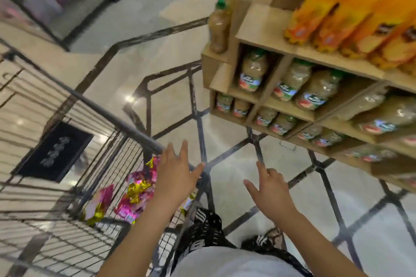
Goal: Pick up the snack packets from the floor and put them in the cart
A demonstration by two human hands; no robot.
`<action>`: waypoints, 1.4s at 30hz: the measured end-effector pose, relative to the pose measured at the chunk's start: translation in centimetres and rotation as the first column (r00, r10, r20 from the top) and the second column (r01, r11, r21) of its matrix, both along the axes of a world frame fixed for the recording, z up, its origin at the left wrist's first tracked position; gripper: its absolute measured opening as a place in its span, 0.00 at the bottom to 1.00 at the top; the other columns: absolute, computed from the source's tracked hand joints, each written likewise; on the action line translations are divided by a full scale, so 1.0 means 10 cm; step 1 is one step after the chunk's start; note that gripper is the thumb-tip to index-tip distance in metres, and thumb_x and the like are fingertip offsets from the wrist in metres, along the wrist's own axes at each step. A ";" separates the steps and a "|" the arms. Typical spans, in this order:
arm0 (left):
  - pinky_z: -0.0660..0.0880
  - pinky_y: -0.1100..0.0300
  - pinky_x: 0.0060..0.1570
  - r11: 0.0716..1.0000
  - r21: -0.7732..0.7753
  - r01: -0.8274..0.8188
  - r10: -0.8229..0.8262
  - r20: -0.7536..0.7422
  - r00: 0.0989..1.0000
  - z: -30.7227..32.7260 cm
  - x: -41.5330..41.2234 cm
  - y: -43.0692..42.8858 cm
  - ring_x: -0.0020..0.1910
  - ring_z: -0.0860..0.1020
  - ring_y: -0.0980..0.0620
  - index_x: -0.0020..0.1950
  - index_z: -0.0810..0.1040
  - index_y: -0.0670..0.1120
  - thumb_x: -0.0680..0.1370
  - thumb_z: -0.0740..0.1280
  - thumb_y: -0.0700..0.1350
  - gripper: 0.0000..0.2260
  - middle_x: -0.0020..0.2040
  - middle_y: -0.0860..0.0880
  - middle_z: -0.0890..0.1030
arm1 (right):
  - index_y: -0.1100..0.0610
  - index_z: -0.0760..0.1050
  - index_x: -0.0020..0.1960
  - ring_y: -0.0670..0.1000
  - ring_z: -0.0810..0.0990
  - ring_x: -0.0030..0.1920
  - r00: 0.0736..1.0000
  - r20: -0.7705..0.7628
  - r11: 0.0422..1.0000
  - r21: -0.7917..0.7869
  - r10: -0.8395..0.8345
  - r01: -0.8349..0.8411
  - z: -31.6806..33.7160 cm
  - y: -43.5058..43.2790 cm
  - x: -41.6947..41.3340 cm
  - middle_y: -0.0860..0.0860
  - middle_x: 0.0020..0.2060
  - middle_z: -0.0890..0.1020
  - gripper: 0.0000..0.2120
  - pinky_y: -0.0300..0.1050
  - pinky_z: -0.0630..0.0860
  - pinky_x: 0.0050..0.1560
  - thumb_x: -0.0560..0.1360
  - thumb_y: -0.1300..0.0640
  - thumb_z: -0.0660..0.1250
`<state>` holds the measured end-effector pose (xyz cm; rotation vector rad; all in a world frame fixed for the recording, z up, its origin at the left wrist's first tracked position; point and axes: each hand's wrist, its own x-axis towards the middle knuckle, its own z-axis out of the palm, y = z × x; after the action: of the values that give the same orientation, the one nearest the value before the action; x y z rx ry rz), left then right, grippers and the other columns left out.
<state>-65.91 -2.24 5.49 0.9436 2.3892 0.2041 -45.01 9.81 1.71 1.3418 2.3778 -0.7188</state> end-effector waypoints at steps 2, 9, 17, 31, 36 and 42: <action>0.51 0.48 0.76 0.995 -0.043 0.091 -0.094 -0.052 0.994 0.01 0.38 0.21 0.79 0.50 0.40 0.81 0.48 0.49 0.81 0.56 0.63 0.35 0.80 0.37 0.50 | 0.53 0.53 0.79 0.59 0.68 0.67 0.997 -0.019 0.997 -0.017 -0.074 0.074 0.03 0.10 0.39 0.59 0.67 0.71 0.33 0.51 0.68 0.63 0.80 0.38 0.54; 0.50 0.48 0.77 0.930 -0.129 0.344 -0.338 0.071 0.939 -0.04 2.03 0.76 0.79 0.46 0.41 0.81 0.47 0.51 0.80 0.54 0.65 0.35 0.80 0.40 0.46 | 0.52 0.53 0.78 0.57 0.68 0.67 0.962 0.035 0.963 0.010 -0.270 0.269 0.12 0.43 2.00 0.55 0.67 0.70 0.32 0.48 0.69 0.61 0.80 0.37 0.53; 0.45 0.51 0.78 0.773 -0.116 0.624 -0.619 0.081 0.781 -0.07 3.34 1.46 0.80 0.41 0.44 0.81 0.43 0.53 0.80 0.55 0.66 0.36 0.81 0.42 0.40 | 0.53 0.54 0.78 0.58 0.67 0.68 0.833 0.038 0.834 0.028 -0.551 0.551 0.04 0.67 3.57 0.57 0.69 0.69 0.33 0.50 0.68 0.65 0.80 0.37 0.54; 0.52 0.51 0.77 0.323 -0.159 0.933 -0.940 0.061 0.335 -0.18 4.79 2.61 0.80 0.50 0.48 0.81 0.48 0.53 0.80 0.54 0.65 0.34 0.81 0.52 0.50 | 0.52 0.55 0.78 0.58 0.69 0.66 0.379 -0.064 0.383 -0.061 -0.923 0.922 0.04 0.43 5.08 0.56 0.68 0.70 0.31 0.51 0.71 0.61 0.80 0.41 0.57; 0.55 0.50 0.77 0.221 -0.118 0.968 -0.971 0.066 0.230 -0.30 5.38 3.31 0.79 0.52 0.47 0.81 0.50 0.53 0.80 0.56 0.65 0.33 0.81 0.51 0.51 | 0.53 0.53 0.78 0.58 0.69 0.67 0.218 -0.020 0.219 -0.073 -0.976 0.973 0.00 0.62 5.51 0.57 0.69 0.69 0.32 0.50 0.71 0.62 0.80 0.40 0.56; 0.54 0.51 0.77 0.039 -0.054 0.998 -0.995 0.093 0.044 -0.31 6.30 4.41 0.79 0.53 0.48 0.81 0.53 0.53 0.80 0.57 0.64 0.32 0.81 0.53 0.54 | 0.53 0.52 0.78 0.56 0.66 0.70 0.016 -0.021 0.017 -0.068 -1.000 0.998 0.06 1.24 6.15 0.56 0.71 0.67 0.31 0.48 0.68 0.65 0.80 0.42 0.57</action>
<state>-2.87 41.82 2.40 2.2831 1.0655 -0.4770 16.46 22.17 2.32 3.0055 0.8762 -1.0568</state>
